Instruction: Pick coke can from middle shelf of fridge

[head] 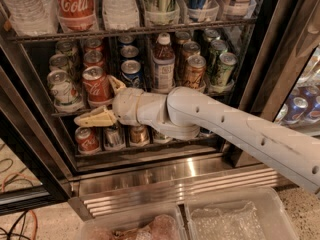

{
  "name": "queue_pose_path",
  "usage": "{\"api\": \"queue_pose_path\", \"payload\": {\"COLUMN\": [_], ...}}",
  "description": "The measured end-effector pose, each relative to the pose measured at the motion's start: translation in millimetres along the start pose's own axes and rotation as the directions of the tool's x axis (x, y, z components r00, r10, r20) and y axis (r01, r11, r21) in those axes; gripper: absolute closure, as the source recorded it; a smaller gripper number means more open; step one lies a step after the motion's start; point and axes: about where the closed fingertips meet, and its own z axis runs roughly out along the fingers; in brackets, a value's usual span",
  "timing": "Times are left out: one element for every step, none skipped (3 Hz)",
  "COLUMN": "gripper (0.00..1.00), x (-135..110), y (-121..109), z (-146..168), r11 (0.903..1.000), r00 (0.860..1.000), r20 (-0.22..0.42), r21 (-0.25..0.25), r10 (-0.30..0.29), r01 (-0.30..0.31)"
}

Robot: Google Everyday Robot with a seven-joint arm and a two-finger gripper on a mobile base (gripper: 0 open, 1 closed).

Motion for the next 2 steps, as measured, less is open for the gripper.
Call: {"api": "queue_pose_path", "payload": {"gripper": [0.16, 0.22], "x": [2.6, 2.1], "y": [-0.8, 8.0], "z": [3.0, 0.4], "r11": [0.9999, 0.9969], "r00": [1.0, 0.998], "r20": [-0.008, -0.026], "r21": [0.005, 0.061], "r10": [0.011, 0.051], "r01": [-0.011, -0.049]}}
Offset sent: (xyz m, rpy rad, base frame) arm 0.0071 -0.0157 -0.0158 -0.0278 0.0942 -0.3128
